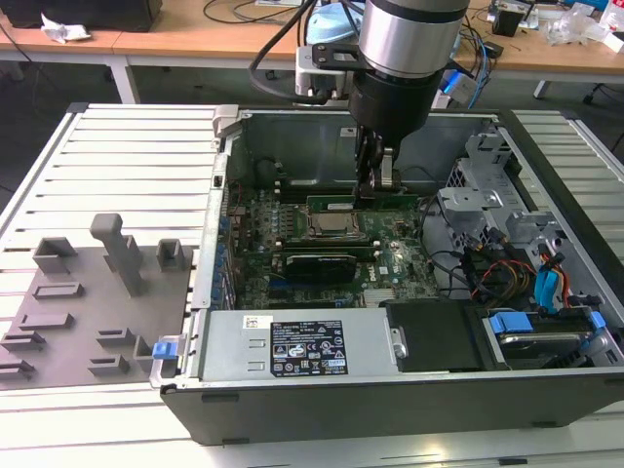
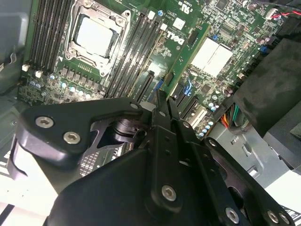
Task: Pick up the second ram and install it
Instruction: 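Pick up the second ram and move it above second insertion slot, then insert the second ram into the second slot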
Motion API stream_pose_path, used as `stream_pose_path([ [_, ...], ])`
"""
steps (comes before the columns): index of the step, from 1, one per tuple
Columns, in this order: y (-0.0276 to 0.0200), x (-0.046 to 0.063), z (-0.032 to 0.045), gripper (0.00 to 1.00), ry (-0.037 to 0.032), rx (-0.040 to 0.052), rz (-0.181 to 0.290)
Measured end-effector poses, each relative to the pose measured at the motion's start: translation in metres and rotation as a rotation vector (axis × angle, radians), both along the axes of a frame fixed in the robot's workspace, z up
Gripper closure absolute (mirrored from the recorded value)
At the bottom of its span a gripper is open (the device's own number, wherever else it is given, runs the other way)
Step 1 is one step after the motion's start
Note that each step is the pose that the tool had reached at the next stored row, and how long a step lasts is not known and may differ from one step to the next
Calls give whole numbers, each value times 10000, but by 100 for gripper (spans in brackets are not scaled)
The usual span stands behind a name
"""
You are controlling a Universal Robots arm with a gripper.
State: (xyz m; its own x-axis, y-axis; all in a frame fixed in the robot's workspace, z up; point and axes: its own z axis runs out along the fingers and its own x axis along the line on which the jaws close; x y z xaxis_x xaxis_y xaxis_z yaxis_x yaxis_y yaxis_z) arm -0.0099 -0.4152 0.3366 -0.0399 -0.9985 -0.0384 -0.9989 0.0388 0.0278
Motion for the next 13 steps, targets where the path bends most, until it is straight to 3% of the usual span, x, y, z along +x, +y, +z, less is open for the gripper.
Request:
stream_pose_path([
  [5,0,1,0,87,0,9,0],
  [6,0,2,-2,87,-1,95,2],
  [7,0,1,-5,87,0,289,0],
  [10,5,2,-24,87,0,310,1],
  [11,18,1,-41,87,0,300,0],
  [13,33,1,-189,87,0,300,1],
])
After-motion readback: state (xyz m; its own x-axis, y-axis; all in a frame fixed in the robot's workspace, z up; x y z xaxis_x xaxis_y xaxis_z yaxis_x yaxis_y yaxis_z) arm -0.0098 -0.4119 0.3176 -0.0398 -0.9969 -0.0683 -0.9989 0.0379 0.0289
